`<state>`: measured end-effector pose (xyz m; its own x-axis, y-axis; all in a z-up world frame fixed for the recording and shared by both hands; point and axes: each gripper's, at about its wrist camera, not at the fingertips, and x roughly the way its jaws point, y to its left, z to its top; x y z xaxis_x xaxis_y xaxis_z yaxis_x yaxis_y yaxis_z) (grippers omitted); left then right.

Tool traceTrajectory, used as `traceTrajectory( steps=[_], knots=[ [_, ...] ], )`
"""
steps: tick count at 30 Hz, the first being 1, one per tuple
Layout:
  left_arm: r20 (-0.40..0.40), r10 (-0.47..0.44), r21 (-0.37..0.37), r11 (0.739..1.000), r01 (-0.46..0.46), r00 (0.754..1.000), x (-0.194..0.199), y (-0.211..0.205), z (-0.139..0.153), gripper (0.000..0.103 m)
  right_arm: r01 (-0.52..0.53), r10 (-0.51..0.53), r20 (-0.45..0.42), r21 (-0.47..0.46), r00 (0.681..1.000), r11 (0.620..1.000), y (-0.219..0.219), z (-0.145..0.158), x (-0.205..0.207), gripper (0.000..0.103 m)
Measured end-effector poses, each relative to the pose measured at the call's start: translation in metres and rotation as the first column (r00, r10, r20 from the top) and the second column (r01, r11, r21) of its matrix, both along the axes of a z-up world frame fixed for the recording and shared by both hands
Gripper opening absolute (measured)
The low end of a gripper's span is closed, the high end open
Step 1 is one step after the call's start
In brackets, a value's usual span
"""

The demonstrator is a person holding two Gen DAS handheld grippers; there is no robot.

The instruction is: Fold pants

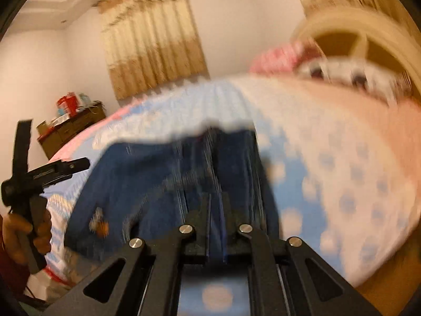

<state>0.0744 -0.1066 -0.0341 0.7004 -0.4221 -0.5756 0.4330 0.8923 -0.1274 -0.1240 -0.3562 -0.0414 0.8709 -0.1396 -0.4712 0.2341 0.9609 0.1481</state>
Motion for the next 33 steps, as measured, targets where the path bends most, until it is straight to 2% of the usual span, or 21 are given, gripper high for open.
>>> traceTrajectory(
  steps=[4,7,9,12,18,21,23,27,30,33],
  knots=[
    [-0.021,-0.016,0.095,0.995,0.018,1.0,0.038,-0.04,-0.009,0.103,-0.02,0.018,-0.089,-0.017,0.996,1.0,-0.021,0.007,0.072,0.007],
    [-0.081,0.032,0.153,0.988,-0.019,0.996,0.067,-0.053,-0.03,0.103,-0.032,0.028,-0.178,-0.02,0.984,0.999,-0.034,-0.013,0.115,0.007],
    [-0.187,0.051,0.111,0.993,-0.031,0.981,0.085,-0.049,-0.046,0.103,-0.045,0.044,-0.222,-0.001,0.974,0.999,-0.043,-0.028,0.126,0.007],
    [-0.27,0.039,0.031,0.999,-0.032,0.962,0.096,-0.04,-0.058,0.103,-0.055,0.06,-0.162,0.038,0.985,0.998,-0.052,-0.033,0.12,0.007],
    [-0.244,0.041,0.045,0.999,-0.031,0.969,0.091,-0.044,-0.06,0.103,-0.069,0.074,-0.043,0.116,0.996,0.991,-0.061,-0.041,0.11,0.007],
    [-0.245,0.031,0.022,0.999,-0.026,0.969,0.089,-0.037,-0.058,0.103,-0.033,0.04,-0.055,0.116,0.998,0.993,-0.057,-0.036,0.105,0.007],
    [-0.241,0.033,0.035,0.999,-0.025,0.97,0.083,-0.031,-0.055,0.103,0.033,-0.025,-0.071,0.118,0.997,0.992,-0.051,-0.027,0.093,0.007],
    [-0.174,0.048,0.049,0.998,-0.04,0.984,0.056,-0.015,-0.04,0.103,0.033,-0.033,0.0,0.123,0.999,0.992,-0.025,-0.013,0.05,0.007],
    [-0.098,0.048,0.089,0.995,-0.039,0.994,0.034,-0.007,-0.032,0.103,0.035,-0.035,0.002,0.133,0.999,0.991,-0.01,-0.013,0.033,0.007],
    [-0.047,0.041,0.121,0.992,-0.035,0.998,0.016,-0.001,-0.028,0.103,0.046,-0.042,-0.03,0.125,0.999,0.991,0.004,-0.017,0.03,0.008]
  ],
)
